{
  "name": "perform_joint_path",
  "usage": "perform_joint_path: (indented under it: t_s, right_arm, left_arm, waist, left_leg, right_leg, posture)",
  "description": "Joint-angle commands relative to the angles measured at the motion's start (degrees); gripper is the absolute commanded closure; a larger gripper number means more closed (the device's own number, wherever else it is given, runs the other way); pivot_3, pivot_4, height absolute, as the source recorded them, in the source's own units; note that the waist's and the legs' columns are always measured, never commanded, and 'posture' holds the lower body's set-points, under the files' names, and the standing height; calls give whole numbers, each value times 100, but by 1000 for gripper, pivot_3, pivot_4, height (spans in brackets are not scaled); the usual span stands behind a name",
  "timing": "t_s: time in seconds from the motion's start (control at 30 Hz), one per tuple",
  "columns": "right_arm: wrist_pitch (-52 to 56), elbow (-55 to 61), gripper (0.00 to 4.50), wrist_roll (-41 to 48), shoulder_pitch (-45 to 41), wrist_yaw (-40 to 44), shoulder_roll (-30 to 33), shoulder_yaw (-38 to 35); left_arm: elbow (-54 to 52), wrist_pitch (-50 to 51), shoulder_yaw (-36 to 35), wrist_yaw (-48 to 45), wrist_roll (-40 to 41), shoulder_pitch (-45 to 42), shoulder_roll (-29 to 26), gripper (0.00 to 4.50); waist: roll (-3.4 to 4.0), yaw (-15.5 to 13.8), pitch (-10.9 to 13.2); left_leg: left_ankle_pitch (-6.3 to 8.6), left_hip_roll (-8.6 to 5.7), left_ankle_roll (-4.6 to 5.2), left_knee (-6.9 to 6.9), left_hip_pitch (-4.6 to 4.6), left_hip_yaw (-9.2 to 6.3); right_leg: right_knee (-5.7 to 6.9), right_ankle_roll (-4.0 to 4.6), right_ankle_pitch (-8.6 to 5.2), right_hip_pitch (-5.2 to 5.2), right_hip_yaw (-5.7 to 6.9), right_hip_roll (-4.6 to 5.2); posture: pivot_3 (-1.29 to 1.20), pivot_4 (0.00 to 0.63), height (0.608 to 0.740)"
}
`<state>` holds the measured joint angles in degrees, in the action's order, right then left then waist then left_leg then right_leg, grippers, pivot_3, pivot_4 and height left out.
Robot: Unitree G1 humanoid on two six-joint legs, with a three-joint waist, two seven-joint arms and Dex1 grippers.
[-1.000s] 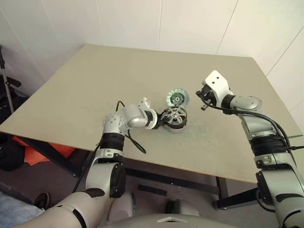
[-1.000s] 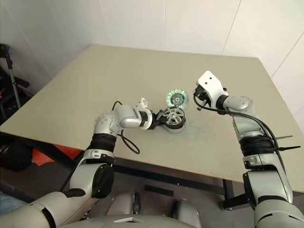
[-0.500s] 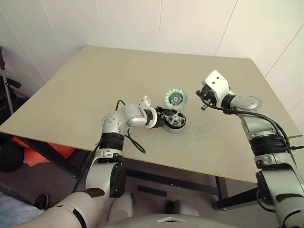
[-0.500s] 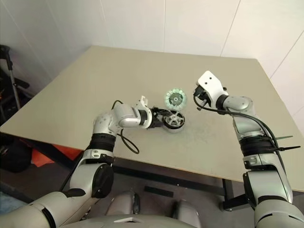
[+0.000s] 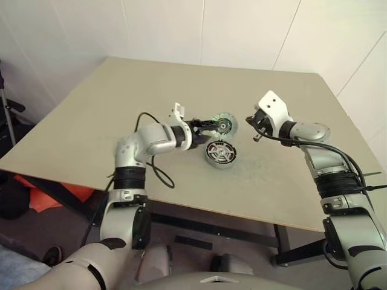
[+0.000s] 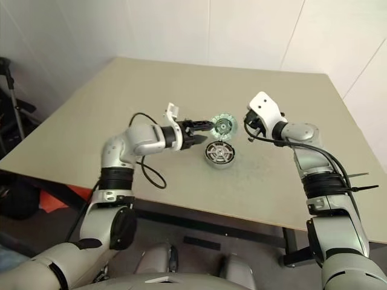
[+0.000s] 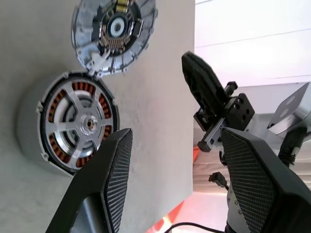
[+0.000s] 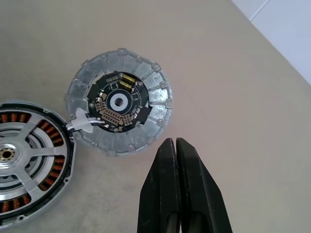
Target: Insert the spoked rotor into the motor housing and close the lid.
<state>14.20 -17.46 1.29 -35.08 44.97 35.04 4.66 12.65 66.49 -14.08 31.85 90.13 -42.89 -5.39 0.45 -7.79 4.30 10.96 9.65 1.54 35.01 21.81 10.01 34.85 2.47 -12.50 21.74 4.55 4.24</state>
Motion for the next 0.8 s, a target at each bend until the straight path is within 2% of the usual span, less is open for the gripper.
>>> perform_joint_path:
  t_s: [0.03, 0.07, 0.17, 0.2, 0.33, 0.53, 0.6, 0.8]
  right_arm:
    - [327, 837, 4500, 299, 403, 142, -143, -9]
    - [443, 1029, 4500, 334, 522, 157, -177, 14]
    - [790, 1604, 4500, 380, 784, 217, -284, 170]
    - [853, 1690, 4500, 368, 801, 226, -321, 227]
    - [878, 1556, 4500, 248, 629, 174, -438, 380]
    - [916, 1336, 4500, 293, 448, 212, -739, 565]
    - [862, 1109, 4500, 200, 506, 208, -847, 692]
    - [561, 180, 4500, 27, 569, 35, -1111, 783]
  left_arm:
    - [-812, -1317, 615, -1869, -2142, 315, -881, 1430]
    - [-903, -1810, 715, -2318, -2626, 440, -1045, 1430]
    - [-1051, -3188, 2121, -3764, -4960, 891, -2291, 1430]
    - [-1026, -3516, 2426, -4195, -5426, 1014, -2531, 1430]
    - [-813, -4195, 2383, -5167, -5824, 1231, -2402, 1430]
    - [-428, -5111, 2263, -5754, -6485, 1391, -1828, 1430]
    - [-476, -5091, 2260, -6068, -6414, 1482, -1649, 1430]
    - [-596, -4932, 2183, -6687, -6405, 1563, -1441, 1430]
  waist:
    - [2, 48, -1]
    - [3, 59, -1]
    - [3, 68, 0]
    - [3, 77, 0]
    - [5, 35, 0]
    - [5, 88, 0]
    - [5, 103, 0]
    - [3, 164, -2]
  left_leg:
    - [-1, 2, -1, -8, -5, 0]
    - [-1, 0, -2, -14, -4, 0]
    - [-1, -2, -1, -17, 1, 0]
    - [-1, -2, -2, -19, 1, 1]
    - [-3, -6, -7, -23, -1, 2]
    - [-9, -5, -17, -31, -49, 3]
    - [-6, -5, -13, -42, -67, 5]
    - [-14, -6, -26, -54, -63, 10]
  right_leg:
    - [-2, 3, -4, 0, 0, -1]
    - [-5, 2, -5, 2, 0, -1]
    - [-13, 0, -5, 4, -2, 1]
    - [-11, 0, -5, 9, -4, 0]
    - [-10, 1, -5, 3, -6, 4]
    - [-3, 33, 13, -42, -8, 6]
    - [-4, 14, -2, -51, -10, 5]
    - [-3, 58, 12, -42, -10, 5]
  posture:
    - [0, 0, 740]
    - [0, 0, 740]
    - [0, 0, 740]
    - [0, 0, 740]
    - [0, 0, 740]
    - [0, 0, 740]
    - [0, 0, 740]
    - [0, 0, 740]
